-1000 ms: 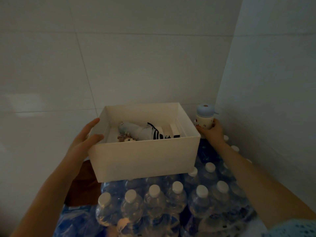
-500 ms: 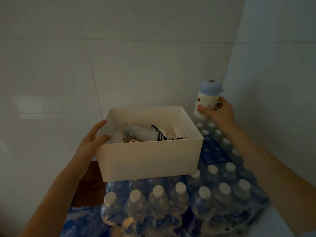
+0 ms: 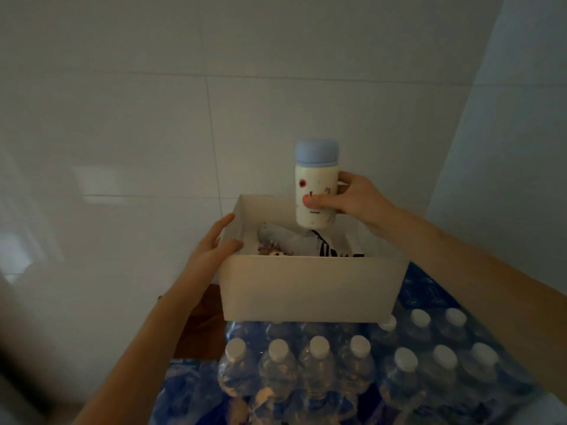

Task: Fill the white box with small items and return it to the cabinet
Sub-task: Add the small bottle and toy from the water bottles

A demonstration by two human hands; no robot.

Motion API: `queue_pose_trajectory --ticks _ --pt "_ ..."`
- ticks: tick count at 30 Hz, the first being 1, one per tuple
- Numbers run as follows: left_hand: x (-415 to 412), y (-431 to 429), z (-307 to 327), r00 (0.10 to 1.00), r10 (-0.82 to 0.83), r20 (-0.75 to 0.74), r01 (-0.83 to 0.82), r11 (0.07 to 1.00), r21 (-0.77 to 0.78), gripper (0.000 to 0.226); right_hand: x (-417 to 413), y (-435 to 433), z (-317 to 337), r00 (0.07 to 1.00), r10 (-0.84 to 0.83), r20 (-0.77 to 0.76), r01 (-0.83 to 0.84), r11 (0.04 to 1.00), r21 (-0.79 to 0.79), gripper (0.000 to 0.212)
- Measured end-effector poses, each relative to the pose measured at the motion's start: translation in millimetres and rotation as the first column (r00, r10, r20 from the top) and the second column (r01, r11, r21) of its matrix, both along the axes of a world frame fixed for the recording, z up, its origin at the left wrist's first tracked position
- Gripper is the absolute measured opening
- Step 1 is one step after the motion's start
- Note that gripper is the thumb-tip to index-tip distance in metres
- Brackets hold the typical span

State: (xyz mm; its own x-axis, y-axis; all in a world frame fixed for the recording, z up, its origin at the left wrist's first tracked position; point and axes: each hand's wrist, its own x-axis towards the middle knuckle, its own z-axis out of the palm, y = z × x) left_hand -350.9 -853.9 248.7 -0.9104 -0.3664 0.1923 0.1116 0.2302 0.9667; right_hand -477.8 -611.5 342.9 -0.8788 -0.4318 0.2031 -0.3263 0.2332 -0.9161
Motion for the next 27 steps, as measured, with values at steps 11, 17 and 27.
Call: queue_pose_trajectory --ticks 11,17,27 --pt "4 0 4 1.0 -0.016 0.008 0.016 1.0 -0.014 0.057 -2 -73 -23 0.968 0.02 0.25 -0.079 0.97 0.232 0.046" --pt "3 1 5 1.0 -0.017 -0.001 0.017 1.0 -0.012 0.058 3 -87 -29 0.946 0.049 0.321 -0.164 0.925 0.343 0.054" --pt "4 1 6 1.0 -0.014 0.014 0.014 1.0 -0.024 0.056 12 -102 -25 0.898 0.018 0.44 -0.228 0.874 0.429 0.065"
